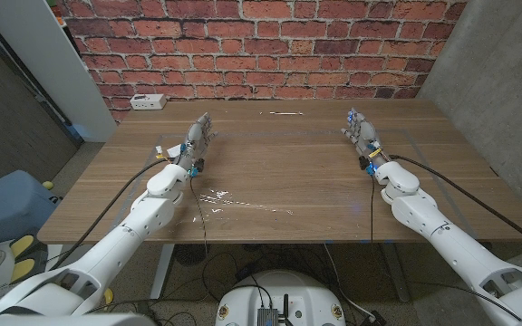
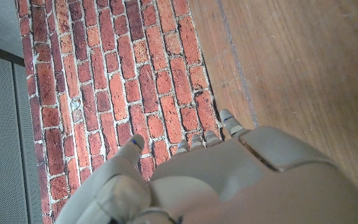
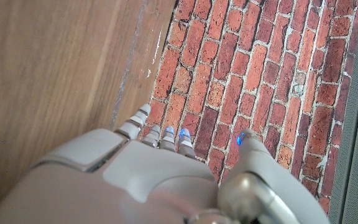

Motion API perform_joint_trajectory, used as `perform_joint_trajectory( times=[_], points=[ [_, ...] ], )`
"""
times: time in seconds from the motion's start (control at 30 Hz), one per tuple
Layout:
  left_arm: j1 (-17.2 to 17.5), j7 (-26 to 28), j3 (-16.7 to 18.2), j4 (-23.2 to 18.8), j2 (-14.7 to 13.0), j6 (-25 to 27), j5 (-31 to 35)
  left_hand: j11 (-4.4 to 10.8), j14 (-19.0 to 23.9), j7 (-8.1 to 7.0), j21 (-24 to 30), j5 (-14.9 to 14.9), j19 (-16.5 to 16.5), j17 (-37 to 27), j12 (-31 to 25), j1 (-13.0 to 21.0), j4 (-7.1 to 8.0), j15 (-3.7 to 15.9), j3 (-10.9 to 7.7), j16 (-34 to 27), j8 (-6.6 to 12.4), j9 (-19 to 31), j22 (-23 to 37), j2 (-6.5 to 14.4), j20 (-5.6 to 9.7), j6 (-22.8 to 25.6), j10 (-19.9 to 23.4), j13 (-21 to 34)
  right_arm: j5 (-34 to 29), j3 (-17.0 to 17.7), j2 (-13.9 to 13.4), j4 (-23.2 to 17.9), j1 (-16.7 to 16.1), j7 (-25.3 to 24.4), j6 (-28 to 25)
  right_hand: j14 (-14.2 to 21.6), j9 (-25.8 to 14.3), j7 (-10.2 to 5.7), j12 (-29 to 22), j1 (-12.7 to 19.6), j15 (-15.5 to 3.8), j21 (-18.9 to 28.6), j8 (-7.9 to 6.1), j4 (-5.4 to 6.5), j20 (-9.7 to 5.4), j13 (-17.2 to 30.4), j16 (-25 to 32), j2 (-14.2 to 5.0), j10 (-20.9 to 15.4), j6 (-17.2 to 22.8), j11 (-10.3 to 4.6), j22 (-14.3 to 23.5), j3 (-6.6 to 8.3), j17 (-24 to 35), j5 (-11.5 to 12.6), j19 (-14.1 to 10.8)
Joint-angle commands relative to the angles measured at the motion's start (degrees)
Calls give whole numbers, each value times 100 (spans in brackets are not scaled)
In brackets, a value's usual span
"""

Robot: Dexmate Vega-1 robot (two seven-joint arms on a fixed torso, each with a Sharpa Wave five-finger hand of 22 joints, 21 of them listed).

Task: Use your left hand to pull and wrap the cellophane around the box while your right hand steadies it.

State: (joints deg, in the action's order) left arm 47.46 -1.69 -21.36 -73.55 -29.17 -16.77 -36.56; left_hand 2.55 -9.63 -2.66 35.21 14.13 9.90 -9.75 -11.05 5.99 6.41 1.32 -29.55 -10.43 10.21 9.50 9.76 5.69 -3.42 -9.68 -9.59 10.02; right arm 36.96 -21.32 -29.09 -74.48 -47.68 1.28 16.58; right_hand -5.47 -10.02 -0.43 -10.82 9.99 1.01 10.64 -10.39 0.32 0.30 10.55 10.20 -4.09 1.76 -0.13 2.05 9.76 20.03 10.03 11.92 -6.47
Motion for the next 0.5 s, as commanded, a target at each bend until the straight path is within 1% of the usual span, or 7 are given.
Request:
perform_joint_trajectory(
  times=[0.03, 0.07, 0.17, 0.2, 0.27, 0.4, 0.5],
  points=[
    [115, 849, -36, -380, -159, 135, 599, 12, -371, -241, -91, 21, 485, -13, -96, 75, -121, -367, 35, -85, 102, 39, 25, -77, -527, -27, -413, 32, -40, -34, 24, 13, 48, -44, -80, -14, -29, -38, -41, 78, 65, 33, -44, -41, 89, 18, 55, -8, -42, 5, 69, 21, 35, 26, 37, -39],
    [152, 1019, -39, -464, -183, 159, 720, 6, -300, -272, -114, 16, 453, -14, -102, 91, -145, -432, 42, -90, 100, 41, 30, -88, -674, 30, -372, 34, -37, -32, 14, -5, 38, -45, -90, -12, -30, -46, -44, 81, 82, 34, -47, -45, 98, 18, 56, -7, -52, 13, 66, 21, 34, 25, 37, -39],
    [285, 1648, -63, -867, -329, 451, 1188, -5, -19, -363, -186, -15, 396, -20, -153, 139, -227, -583, 64, -131, 156, 44, 39, -135, -807, 375, -151, 38, -21, -22, -18, -83, 0, -85, -159, 26, -30, -86, -49, 100, 150, 39, -58, -69, 147, 19, 70, -14, -70, 49, 66, 22, 37, 24, 36, -43],
    [327, 1853, -71, -1008, -380, 573, 1351, -16, 4, -382, -207, -23, 406, -20, -156, 151, -244, -624, 67, -125, 168, 45, 40, -143, -838, 450, -121, 39, -15, -20, -25, -97, -9, -85, -168, 55, -31, -92, -52, 109, 193, 42, -55, -84, 202, 19, 80, -14, -81, 49, 59, 24, 36, 25, 35, -44],
    [405, 2216, -81, -1264, -456, 815, 1634, -41, 105, -389, -248, -41, 417, -20, -186, 185, -288, -656, 64, -136, 169, 46, 42, -149, -861, 543, 0, 40, -9, -16, -32, -123, -28, -100, -184, 75, -32, -129, -68, 123, 244, 48, -65, -103, 235, 21, 86, -20, -129, 85, 80, 26, 35, 26, 32, -49],
    [519, 2815, -108, -1770, -599, 1507, 2102, -119, 224, -426, -284, -84, 348, -20, -214, 267, -380, -677, 44, -133, 173, 49, 46, -144, -851, 704, 158, 44, -8, -9, -32, -156, -57, -132, -183, 102, -33, -126, -75, 134, 285, 51, -66, -122, 288, 22, 93, -28, -158, 100, 134, 28, 34, 27, 28, -47],
    [567, 3214, -141, -2082, -644, 2078, 2412, -174, 263, -354, -318, -121, 308, -19, -215, 376, -474, -726, -9, -112, 170, 53, 48, -89, -861, 802, 230, 47, -5, -4, -44, -185, -78, -143, -193, 134, -34, -127, -78, 142, 301, 55, -67, -136, 298, 24, 103, -30, -173, 112, 173, 30, 32, 29, 25, -54]
  ],
)
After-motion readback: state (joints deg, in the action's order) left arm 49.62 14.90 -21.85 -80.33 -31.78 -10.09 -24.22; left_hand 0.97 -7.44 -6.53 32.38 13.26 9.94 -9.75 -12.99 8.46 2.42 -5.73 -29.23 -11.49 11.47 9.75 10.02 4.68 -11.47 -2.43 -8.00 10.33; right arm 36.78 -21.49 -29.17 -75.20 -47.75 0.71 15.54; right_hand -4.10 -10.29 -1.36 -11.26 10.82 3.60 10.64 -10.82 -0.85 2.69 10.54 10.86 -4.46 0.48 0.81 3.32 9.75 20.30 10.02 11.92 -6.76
